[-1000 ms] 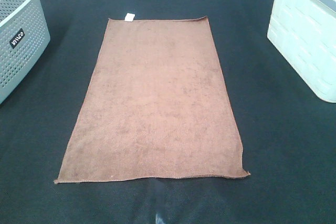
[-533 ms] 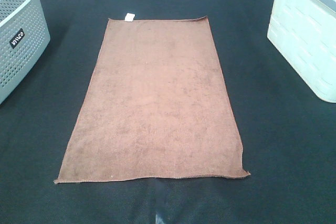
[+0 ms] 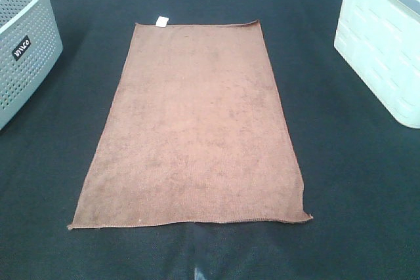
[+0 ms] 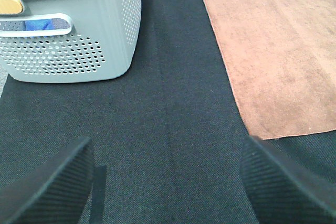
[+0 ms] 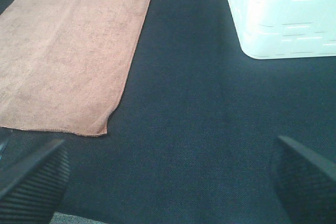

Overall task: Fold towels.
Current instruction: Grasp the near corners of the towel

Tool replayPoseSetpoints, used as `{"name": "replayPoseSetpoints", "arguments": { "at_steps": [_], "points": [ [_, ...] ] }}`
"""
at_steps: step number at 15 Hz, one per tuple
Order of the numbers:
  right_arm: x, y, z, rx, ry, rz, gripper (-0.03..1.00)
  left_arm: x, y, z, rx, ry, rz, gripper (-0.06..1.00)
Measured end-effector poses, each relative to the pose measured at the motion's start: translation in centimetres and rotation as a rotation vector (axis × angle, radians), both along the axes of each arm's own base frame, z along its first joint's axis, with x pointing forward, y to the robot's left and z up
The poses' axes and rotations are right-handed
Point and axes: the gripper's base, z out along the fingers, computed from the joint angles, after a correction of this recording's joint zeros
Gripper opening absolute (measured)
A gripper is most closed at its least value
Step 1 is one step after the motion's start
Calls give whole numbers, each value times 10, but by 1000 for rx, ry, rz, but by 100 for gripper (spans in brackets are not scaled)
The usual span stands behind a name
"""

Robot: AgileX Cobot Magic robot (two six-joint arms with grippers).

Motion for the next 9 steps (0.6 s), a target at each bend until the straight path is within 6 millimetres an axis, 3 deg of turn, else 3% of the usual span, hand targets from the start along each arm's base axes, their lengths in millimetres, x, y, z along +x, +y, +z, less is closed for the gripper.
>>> {"name": "replayPoseSetpoints", "arguments": {
  "at_steps": [9],
  "points": [
    [0,0,0,0,0,0,97,0,0,0,0,0,0,74]
  ]
}}
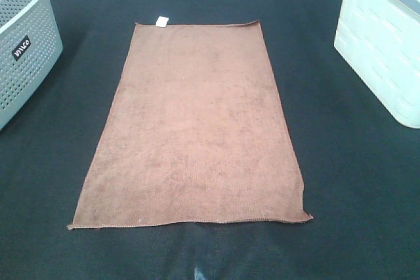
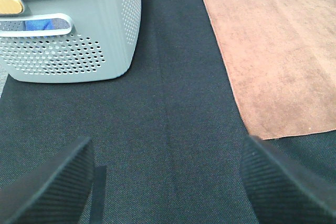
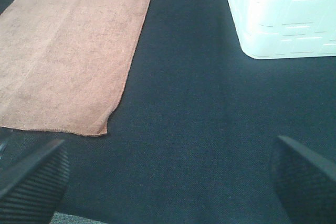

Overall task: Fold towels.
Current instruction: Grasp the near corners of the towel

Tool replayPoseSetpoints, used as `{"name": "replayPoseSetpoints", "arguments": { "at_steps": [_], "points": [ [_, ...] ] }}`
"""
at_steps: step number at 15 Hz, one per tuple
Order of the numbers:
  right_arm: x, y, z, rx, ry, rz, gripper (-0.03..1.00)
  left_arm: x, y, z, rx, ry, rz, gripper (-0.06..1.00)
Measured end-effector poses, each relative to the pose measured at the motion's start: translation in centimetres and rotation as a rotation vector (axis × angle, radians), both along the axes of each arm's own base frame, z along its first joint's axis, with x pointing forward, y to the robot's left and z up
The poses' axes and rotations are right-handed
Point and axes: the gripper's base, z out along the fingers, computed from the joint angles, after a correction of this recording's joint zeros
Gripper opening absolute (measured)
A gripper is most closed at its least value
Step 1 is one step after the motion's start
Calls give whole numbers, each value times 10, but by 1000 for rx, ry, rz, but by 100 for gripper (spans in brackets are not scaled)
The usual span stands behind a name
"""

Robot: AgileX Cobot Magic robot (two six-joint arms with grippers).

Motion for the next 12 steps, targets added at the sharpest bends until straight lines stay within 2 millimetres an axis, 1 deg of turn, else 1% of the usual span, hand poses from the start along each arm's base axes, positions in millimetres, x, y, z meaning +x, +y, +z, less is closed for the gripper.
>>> {"name": "replayPoseSetpoints", "arguments": {
  "at_steps": [12],
  "points": [
    [0,0,0,0,0,0,97,0,0,0,0,0,0,74]
  ]
}}
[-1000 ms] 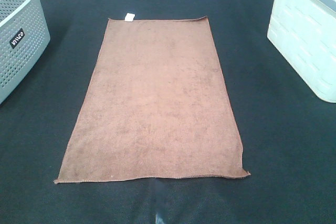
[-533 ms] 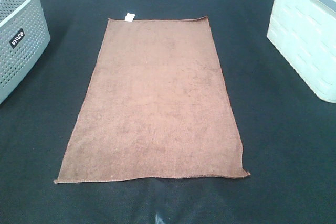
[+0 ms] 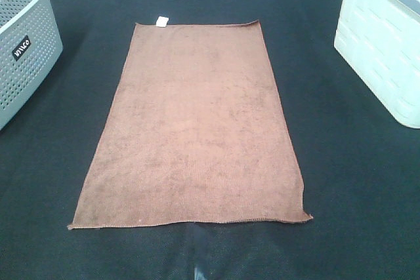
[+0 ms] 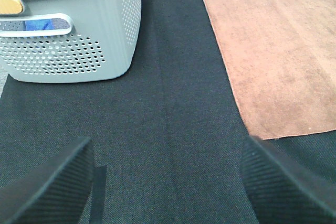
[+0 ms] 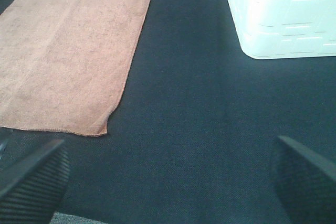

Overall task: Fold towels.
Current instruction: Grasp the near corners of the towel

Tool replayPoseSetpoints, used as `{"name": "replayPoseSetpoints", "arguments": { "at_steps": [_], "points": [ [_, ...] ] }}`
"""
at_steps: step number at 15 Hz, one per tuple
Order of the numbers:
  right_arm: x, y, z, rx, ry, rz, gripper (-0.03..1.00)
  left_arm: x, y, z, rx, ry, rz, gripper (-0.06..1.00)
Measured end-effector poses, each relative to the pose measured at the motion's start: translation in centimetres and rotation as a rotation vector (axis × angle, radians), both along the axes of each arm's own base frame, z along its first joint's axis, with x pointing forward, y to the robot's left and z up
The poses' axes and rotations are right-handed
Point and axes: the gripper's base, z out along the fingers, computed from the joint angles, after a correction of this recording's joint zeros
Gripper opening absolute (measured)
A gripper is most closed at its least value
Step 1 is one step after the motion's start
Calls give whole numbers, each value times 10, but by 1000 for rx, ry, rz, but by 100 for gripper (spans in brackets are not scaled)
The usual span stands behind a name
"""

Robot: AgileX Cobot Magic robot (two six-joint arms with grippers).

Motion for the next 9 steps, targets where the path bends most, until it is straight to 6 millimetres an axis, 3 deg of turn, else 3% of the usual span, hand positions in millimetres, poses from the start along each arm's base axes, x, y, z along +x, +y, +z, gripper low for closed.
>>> {"name": "replayPoseSetpoints", "arguments": {
  "at_steps": [9],
  "points": [
    [0,0,0,0,0,0,97,0,0,0,0,0,0,74]
  ]
}}
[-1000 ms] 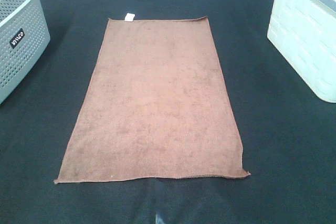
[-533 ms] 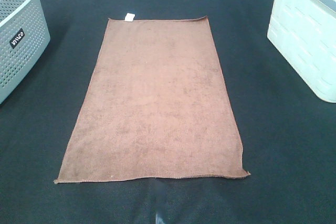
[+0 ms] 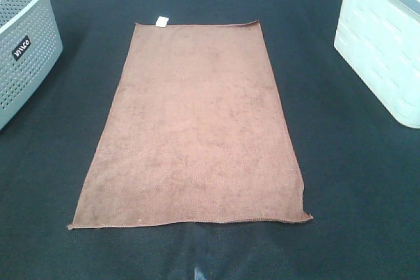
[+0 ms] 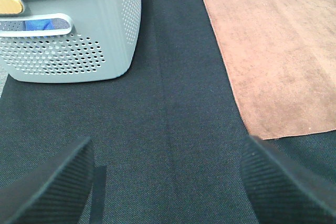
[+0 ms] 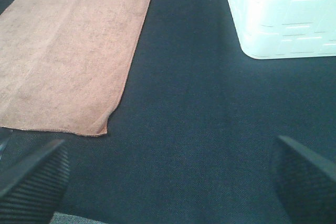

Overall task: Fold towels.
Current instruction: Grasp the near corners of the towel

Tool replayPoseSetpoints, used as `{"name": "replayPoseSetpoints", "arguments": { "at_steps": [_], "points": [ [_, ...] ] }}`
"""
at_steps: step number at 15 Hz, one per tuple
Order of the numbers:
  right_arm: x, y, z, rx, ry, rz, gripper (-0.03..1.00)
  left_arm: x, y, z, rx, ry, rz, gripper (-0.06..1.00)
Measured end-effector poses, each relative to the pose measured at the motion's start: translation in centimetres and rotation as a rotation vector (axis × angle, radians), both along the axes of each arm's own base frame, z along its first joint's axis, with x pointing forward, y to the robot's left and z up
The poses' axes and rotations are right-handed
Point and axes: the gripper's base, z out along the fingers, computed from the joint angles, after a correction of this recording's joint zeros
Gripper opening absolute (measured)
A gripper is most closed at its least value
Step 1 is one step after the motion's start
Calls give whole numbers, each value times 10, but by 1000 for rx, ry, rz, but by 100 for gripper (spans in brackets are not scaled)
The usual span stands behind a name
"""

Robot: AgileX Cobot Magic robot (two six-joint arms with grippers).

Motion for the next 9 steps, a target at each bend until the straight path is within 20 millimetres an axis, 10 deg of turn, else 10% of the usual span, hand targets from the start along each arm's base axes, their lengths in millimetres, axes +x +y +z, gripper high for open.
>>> {"name": "replayPoseSetpoints", "arguments": {
  "at_steps": [9],
  "points": [
    [7,0,2,49,31,-38,96,9,-1,0,-6,57,-4,74]
  ]
}}
